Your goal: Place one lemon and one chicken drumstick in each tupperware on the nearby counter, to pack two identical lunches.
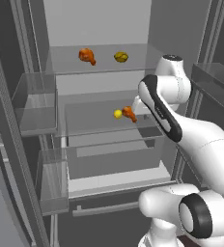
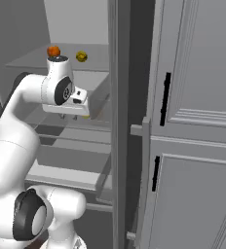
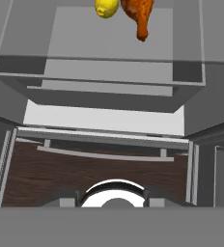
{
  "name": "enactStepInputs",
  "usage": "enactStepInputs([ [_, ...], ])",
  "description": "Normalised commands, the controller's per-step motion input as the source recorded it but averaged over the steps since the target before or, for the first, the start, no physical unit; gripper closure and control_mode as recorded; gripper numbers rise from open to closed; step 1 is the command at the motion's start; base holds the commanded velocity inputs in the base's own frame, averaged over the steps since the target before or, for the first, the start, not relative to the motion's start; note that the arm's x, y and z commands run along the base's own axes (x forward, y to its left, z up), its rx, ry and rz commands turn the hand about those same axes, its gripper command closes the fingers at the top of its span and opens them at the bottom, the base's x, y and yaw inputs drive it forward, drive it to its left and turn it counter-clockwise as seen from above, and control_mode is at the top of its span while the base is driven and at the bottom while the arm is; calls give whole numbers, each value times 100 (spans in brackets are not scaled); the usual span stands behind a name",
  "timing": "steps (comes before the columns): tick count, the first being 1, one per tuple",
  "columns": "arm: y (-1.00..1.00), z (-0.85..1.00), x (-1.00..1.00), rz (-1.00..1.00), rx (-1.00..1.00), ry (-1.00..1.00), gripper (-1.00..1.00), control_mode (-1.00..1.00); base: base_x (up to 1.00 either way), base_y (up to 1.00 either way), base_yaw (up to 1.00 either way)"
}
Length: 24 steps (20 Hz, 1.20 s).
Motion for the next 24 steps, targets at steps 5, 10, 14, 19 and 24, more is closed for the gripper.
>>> enactStepInputs([
  [5,0,0,0,0,0,0,-100,100,0,25,-1],
  [10,0,0,0,0,0,0,-100,100,0,52,-8],
  [14,0,0,0,0,0,0,-100,100,0,19,-3],
  [19,0,0,0,0,0,0,-100,100,20,1,0],
  [24,0,0,0,0,0,0,-100,100,43,0,0],
])
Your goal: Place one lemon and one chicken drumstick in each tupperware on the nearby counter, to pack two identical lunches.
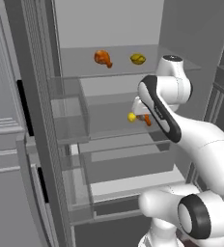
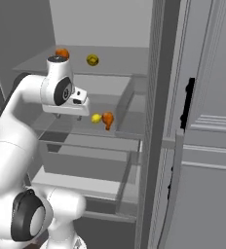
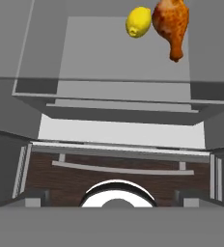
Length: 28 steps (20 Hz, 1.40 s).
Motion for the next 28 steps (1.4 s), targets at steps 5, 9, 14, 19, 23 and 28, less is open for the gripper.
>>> enactStepInputs([
  [5,0,0,0,0,0,0,-100,100,39,1,0],
  [9,0,0,0,0,0,0,-100,100,47,3,0],
  [14,0,0,0,0,0,0,-100,100,34,0,0],
  [19,0,0,3,0,0,0,-100,-100,20,0,0],
  [23,1,25,-4,0,-1,-30,-100,-100,0,0,0],
  [28,36,75,0,20,-5,-39,-100,-100,0,0,0],
])
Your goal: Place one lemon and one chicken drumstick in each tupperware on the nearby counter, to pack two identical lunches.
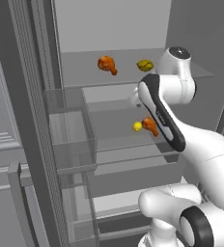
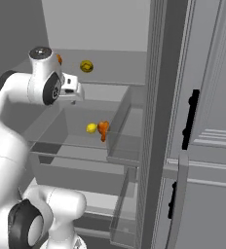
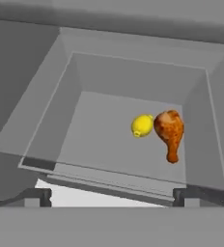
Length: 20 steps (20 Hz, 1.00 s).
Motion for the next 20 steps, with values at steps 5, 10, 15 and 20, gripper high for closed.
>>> enactStepInputs([
  [5,35,79,8,32,5,-45,-100,-100,0,0,0],
  [10,36,74,14,7,3,-14,-100,-100,0,0,0],
  [15,33,45,42,-3,0,3,-100,-100,0,0,0],
  [20,51,15,57,-4,0,3,-100,-100,0,0,0],
])
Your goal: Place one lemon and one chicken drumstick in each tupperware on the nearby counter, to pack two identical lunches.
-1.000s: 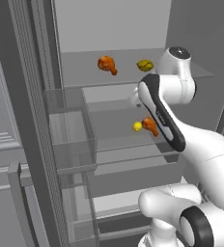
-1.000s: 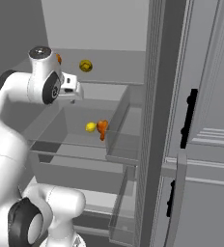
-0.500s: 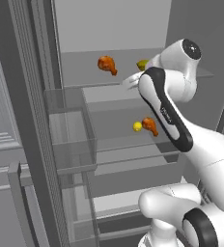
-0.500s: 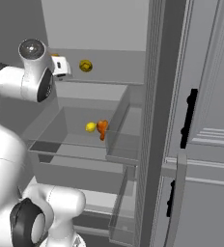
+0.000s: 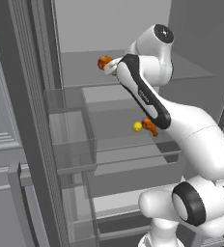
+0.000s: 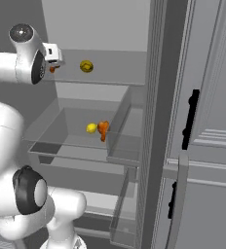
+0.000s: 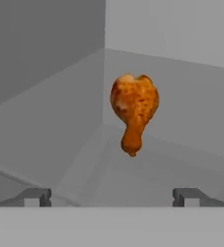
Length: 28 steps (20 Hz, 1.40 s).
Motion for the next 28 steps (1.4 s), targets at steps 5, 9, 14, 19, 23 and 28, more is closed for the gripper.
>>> enactStepInputs([
  [5,8,3,74,-1,-2,14,-100,-100,0,0,0],
  [9,1,-3,82,-4,-2,8,-100,-100,0,0,0],
  [14,1,-12,68,-5,-6,5,-100,-100,0,0,0],
  [19,0,-48,21,-9,-2,19,-100,-100,0,0,0],
  [23,0,-46,0,-5,0,12,-100,-100,0,0,0],
  [28,0,-40,-10,-1,0,0,-100,-100,0,0,0],
])
